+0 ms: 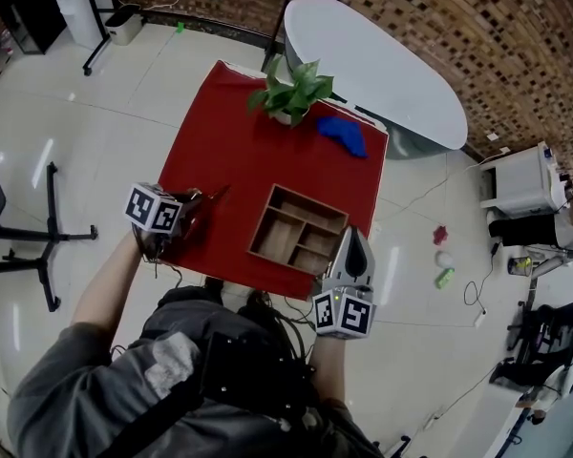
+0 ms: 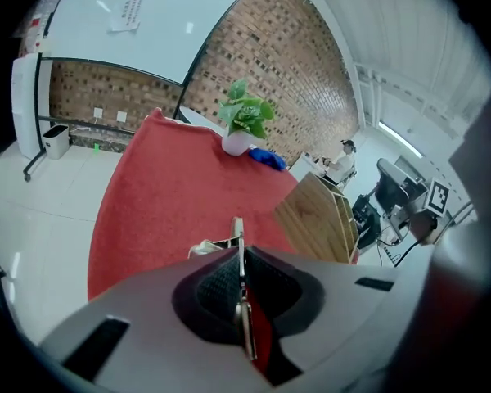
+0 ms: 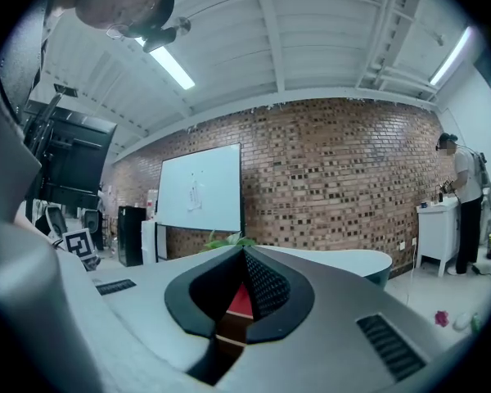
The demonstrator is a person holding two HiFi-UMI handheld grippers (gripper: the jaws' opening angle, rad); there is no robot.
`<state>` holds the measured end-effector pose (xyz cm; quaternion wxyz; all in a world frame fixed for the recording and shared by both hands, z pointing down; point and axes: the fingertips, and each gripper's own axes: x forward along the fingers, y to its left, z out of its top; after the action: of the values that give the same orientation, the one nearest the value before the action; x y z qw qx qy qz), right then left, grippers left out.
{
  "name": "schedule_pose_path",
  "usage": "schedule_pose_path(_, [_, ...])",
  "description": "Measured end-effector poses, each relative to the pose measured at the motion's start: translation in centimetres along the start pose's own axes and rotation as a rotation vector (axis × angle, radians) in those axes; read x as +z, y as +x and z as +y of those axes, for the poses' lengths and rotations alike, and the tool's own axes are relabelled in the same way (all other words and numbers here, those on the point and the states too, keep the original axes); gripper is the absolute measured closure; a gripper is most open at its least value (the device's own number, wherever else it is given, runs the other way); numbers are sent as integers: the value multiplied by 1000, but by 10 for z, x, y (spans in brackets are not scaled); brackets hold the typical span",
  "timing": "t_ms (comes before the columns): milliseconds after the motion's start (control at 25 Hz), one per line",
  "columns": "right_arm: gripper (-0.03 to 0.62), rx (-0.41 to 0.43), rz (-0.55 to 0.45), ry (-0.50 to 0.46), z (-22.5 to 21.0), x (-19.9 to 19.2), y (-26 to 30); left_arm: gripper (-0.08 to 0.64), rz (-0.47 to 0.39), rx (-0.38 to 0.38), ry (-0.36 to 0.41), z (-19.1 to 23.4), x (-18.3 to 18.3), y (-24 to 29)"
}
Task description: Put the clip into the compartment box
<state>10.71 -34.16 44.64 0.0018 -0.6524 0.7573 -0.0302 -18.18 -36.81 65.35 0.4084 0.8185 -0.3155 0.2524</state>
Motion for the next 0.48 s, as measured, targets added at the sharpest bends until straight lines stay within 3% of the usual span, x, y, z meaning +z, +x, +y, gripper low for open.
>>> schedule_pose_path(240, [566, 14, -19, 14, -24, 9, -10, 540, -86, 18, -33, -24, 8, -5])
schedule_pose_path(480, [566, 19, -38, 25, -50, 21, -24, 540, -349, -36, -45, -83, 56, -48])
